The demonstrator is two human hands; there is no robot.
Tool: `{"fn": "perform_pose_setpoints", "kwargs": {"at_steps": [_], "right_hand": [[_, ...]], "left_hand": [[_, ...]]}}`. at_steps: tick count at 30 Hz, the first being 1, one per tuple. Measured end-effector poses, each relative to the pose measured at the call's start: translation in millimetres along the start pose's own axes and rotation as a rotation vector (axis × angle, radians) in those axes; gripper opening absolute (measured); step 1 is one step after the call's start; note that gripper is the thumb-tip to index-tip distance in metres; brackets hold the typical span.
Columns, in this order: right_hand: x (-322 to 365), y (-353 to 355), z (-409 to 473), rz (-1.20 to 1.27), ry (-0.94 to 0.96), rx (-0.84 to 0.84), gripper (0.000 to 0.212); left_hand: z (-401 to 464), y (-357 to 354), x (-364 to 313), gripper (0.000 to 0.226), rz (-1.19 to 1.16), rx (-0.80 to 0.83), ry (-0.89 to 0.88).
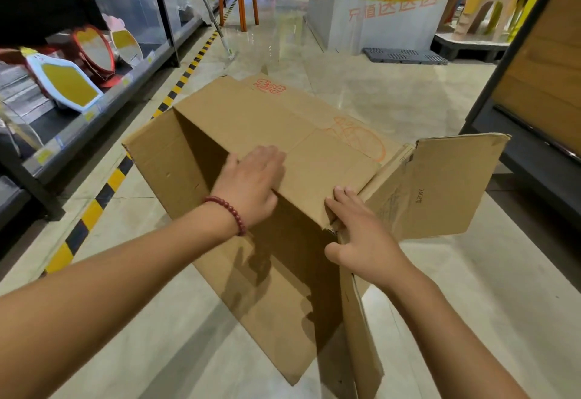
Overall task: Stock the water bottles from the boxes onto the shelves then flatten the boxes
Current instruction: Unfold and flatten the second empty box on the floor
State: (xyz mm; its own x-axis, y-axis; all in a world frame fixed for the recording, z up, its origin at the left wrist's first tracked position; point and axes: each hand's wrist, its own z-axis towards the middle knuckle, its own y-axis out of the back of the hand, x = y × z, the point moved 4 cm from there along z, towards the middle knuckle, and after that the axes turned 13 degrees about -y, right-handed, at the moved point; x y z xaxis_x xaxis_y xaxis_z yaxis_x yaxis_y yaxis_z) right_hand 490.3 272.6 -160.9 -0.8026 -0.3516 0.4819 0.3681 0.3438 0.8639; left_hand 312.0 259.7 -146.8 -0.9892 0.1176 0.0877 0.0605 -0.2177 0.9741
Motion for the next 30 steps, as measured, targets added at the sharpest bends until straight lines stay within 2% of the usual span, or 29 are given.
{"fn": "perform_pose_setpoints", "kwargs": {"at_steps": [2,5,7,9,12,17,20,22,25,28,30], "right_hand": [[-2,-1,-2,0.09,0.001,-0.022,0.076],[-12,-2,-1,0.195,-0.086,-0.091,0.073],[-20,-1,-1,0.25,-0.193,-0.147,0.064],[-27,-3,-1,0.281,-0.272,-0.12,0.084],[-30,-1,-2,0.326,-0.252,-0.095,0.09],[-30,-4,-8,0.578,-0.205,-0.098,0.089],[-27,-6,-12,0.769,-0.14,-0.109,0.094],[-22,-7,-14,0.817,-0.071,-0.089,0.085],[-10,-9,-15,0.738,0.04,-0.066,0.068],[4,-19,-10,0.642,0.082,-0.027,0.055],[11,-30,-4,0.537,0.099,-0.033,0.05]], "left_hand": [[6,-9,-27,0.072,-0.014,0.095,-0.076],[6,-25,-43,0.08,-0.088,0.209,-0.055],[5,-28,-48,0.083,-0.117,0.21,-0.047],[4,-28,-51,0.085,-0.126,0.2,-0.039],[1,-28,-52,0.088,-0.102,0.2,-0.049],[-6,-15,-48,0.082,-0.138,0.146,-0.032],[-15,-2,-40,0.072,-0.168,0.035,-0.007],[-24,7,-32,0.069,-0.184,-0.082,0.038],[-42,24,-13,0.056,-0.125,-0.353,0.153],[-73,41,15,0.045,-0.233,-0.651,0.344],[-91,50,31,0.041,-0.291,-0.77,0.395]]}}
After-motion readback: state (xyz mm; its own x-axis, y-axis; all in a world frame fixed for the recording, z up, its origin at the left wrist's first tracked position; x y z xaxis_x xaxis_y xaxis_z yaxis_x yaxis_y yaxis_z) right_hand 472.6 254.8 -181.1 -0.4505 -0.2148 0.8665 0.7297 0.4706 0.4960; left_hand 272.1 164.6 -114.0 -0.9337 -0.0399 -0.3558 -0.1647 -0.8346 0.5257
